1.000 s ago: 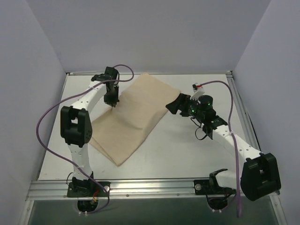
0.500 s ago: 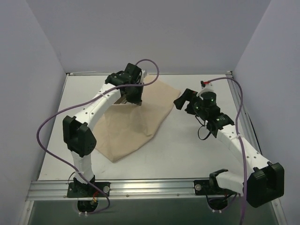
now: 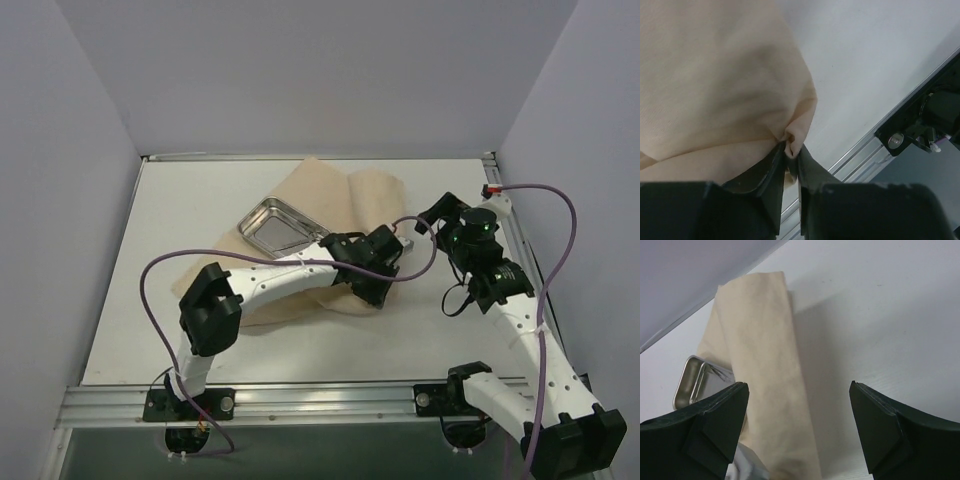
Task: Open and lay out the surgical kit
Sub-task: Open the surgical kit at the center of the board, then smooth out the surgical kit at the center of the board.
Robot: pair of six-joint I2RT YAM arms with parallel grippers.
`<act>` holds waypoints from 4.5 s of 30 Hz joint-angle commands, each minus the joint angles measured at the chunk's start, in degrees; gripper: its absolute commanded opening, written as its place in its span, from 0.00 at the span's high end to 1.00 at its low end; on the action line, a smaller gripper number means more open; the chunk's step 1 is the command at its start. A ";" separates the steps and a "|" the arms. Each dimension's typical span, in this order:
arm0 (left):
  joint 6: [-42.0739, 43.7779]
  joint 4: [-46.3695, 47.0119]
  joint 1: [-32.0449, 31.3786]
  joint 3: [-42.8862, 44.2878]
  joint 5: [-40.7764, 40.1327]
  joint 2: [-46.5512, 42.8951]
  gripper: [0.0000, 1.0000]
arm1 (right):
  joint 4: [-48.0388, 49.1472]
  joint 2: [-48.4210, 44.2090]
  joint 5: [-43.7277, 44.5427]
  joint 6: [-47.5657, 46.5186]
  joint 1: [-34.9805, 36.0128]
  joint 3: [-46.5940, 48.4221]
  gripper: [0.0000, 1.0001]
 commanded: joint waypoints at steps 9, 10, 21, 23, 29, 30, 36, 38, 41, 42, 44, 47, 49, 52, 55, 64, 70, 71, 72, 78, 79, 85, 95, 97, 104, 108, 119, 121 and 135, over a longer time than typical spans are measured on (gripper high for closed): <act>-5.51 10.89 -5.74 -16.24 -5.16 -17.49 0.15 | -4.14 1.63 2.05 -3.43 -1.48 1.34 0.14; -5.51 10.37 -5.83 -16.96 -7.17 -19.97 0.06 | -4.14 2.50 1.53 -3.52 -1.57 1.52 0.14; -6.30 4.03 -0.83 -13.54 -6.05 -40.72 0.06 | -6.08 16.39 -4.37 -5.55 -4.82 5.39 0.07; -7.27 3.95 2.86 -14.76 -6.13 -42.14 0.00 | -4.06 18.24 -4.11 -4.93 -5.95 3.46 0.19; -6.22 2.63 13.57 -23.36 -9.73 -46.72 0.38 | 0.07 21.76 -4.71 -4.67 -12.10 -2.06 0.87; -6.04 2.54 14.64 -24.08 -9.74 -46.46 0.38 | 0.78 22.11 -5.76 -4.58 -12.90 -2.95 0.92; -4.46 5.96 16.06 -29.08 -5.96 -46.10 0.06 | 3.85 26.41 -6.83 -3.88 -17.47 -7.43 1.00; -3.23 7.19 16.06 -30.50 -3.85 -47.06 0.06 | 4.91 28.87 -6.91 -4.05 -17.74 -7.62 1.00; -1.30 7.11 15.88 -31.91 -3.94 -47.33 0.06 | 7.02 30.55 -6.91 -3.53 -18.70 -8.67 1.00; -1.03 7.02 16.06 -32.00 -3.76 -46.72 0.06 | 7.28 30.99 -6.91 -3.53 -19.23 -9.02 1.00; -1.38 7.46 15.88 -32.00 -2.80 -45.15 0.06 | 9.12 33.53 -6.91 -3.79 -20.28 -9.29 1.00; -1.12 9.38 15.71 -31.38 -0.78 -42.34 0.06 | 9.48 36.96 -8.76 -4.05 -20.81 -8.50 1.00; 0.54 11.32 15.36 -31.29 0.90 -41.54 0.06 | 10.10 37.84 -8.85 -4.14 -20.81 -8.50 1.00; 2.91 13.26 15.00 -29.98 0.90 -38.73 0.06 | 10.27 38.37 -8.76 -4.67 -21.51 -8.67 1.00; 5.72 13.69 14.30 -27.69 0.46 -34.42 0.06 | 10.62 39.07 -9.81 -5.63 -23.18 -8.50 0.99; 8.72 21.26 9.29 -24.45 -5.95 -24.84 0.06 | 11.94 41.45 -12.89 -7.21 -23.98 -7.53 0.99; 10.39 21.35 9.11 -20.66 -9.91 -18.07 0.01 | 12.91 42.23 -13.24 -7.48 -24.07 -7.35 0.99; 10.57 20.91 9.11 -19.79 -10.35 -16.76 0.20 | 13.00 42.50 -13.24 -7.48 -24.15 -7.00 0.99; 10.83 20.47 9.20 -19.17 -10.87 -16.22 0.34 | 13.09 42.85 -13.16 -7.57 -24.15 -6.83 0.99; 10.32 18.28 6.92 -20.12 -11.50 -18.32 0.98 | 13.35 46.45 -12.89 -7.92 -24.86 -4.37 0.99; 10.05 18.10 6.22 -21.00 -10.36 -19.20 0.98 | 13.09 46.89 -12.72 -8.01 -24.94 -3.76 0.99; 3.29 18.17 -2.47 -31.63 -7.72 -28.16 0.98 | 10.98 50.41 -11.93 -8.89 -26.26 0.90 0.99; -4.63 24.07 -11.27 -44.30 2.12 -37.48 0.28 | 9.31 50.68 -11.40 -11.60 -32.94 2.57 0.99; -4.46 25.12 -11.19 -43.87 4.84 -38.71 0.20 | 8.43 50.85 -11.05 -12.40 -33.21 5.11 0.98; -4.62 15.92 -11.10 -33.78 -4.34 -46.18 0.12 | 4.47 47.36 -12.89 -15.92 -29.62 10.75 0.95; -7.79 6.69 -4.71 -31.65 -15.97 -47.95 0.14 | 6.48 43.21 -14.73 -15.48 -27.23 8.39 0.82; -12.89 12.55 26.24 -43.94 -6.84 -49.62 0.82 | 10.71 46.71 -21.94 -15.65 -15.38 12.50 1.00; -13.95 12.56 29.31 -44.13 -6.40 -46.65 0.88 | 10.80 48.65 -22.38 -16.00 -12.48 16.96 1.00; -20.88 19.85 42.94 -44.74 0.02 -26.52 0.98 | 5.26 71.06 -20.01 -17.50 -5.17 39.49 1.00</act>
